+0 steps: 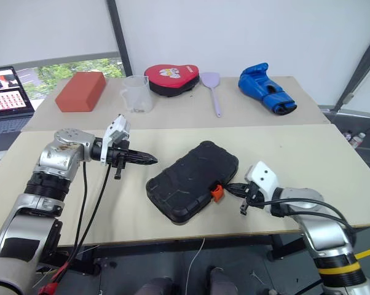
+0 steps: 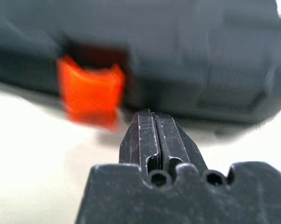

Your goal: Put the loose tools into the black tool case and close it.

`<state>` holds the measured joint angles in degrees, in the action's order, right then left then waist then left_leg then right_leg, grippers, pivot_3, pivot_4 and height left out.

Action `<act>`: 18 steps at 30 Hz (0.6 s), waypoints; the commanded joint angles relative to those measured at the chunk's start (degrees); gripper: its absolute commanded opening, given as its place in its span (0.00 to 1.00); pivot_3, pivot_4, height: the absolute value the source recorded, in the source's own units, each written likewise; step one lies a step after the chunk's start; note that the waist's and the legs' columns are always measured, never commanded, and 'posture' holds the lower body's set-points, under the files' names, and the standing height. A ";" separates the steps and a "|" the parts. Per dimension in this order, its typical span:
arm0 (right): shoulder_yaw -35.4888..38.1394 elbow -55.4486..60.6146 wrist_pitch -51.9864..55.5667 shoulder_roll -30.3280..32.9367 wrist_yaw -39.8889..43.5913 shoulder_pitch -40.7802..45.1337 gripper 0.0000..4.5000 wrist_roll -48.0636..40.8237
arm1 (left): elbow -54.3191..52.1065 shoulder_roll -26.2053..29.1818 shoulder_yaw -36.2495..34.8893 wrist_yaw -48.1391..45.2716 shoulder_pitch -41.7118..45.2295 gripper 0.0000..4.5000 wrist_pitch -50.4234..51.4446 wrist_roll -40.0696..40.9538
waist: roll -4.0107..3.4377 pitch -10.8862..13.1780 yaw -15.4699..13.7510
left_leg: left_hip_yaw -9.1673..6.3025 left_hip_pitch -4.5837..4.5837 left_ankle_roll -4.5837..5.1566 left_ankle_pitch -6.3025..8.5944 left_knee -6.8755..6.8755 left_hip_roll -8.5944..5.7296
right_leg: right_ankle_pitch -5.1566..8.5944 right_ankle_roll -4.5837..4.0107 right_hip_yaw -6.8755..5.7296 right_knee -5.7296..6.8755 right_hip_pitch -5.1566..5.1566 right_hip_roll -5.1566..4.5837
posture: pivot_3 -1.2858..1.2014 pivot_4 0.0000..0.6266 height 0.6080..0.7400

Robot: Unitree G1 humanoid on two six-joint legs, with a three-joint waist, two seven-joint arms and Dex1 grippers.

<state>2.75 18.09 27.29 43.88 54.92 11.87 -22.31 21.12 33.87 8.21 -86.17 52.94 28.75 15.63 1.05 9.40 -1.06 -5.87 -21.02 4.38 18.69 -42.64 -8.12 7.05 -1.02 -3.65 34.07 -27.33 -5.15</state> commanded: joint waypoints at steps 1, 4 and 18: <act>1.93 3.59 1.54 2.86 3.10 -1.77 0.00 -3.21 | -4.85 -3.65 3.61 2.57 -1.31 0.01 -0.70 -0.74 | -0.01 0.00 -0.44 | 0.00 0.17 -0.04 0.02 0.07 0.00 | 0.00 0.00 0.05 -0.02 0.15 0.00 | 0.52 0.24 1.00; 1.71 3.02 1.72 2.71 2.83 -1.87 0.00 -3.66 | -3.55 -6.57 6.89 4.89 -2.15 0.01 -5.02 -3.82 | -0.01 0.00 -0.50 | 0.13 0.96 -0.44 0.23 0.62 -0.01 | 0.07 0.10 0.30 -0.16 0.79 -0.05 | 0.52 0.24 1.00; -5.26 -2.03 -0.71 -1.63 0.48 3.30 0.00 1.23 | 1.75 -8.07 14.50 6.92 -5.30 0.01 -18.12 -12.41 | -0.04 -0.03 -0.19 | 0.32 1.65 -0.26 0.11 0.98 0.03 | 0.21 0.19 0.76 -0.12 1.08 0.04 | 0.52 0.24 1.00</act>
<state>-1.65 16.54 28.41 42.51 55.97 14.41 -22.61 21.88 25.27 20.83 -78.80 49.45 9.07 5.05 1.01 9.37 -1.24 -5.54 -19.34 4.15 18.81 -41.65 -8.10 7.29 -0.79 -2.82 33.96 -26.23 -5.09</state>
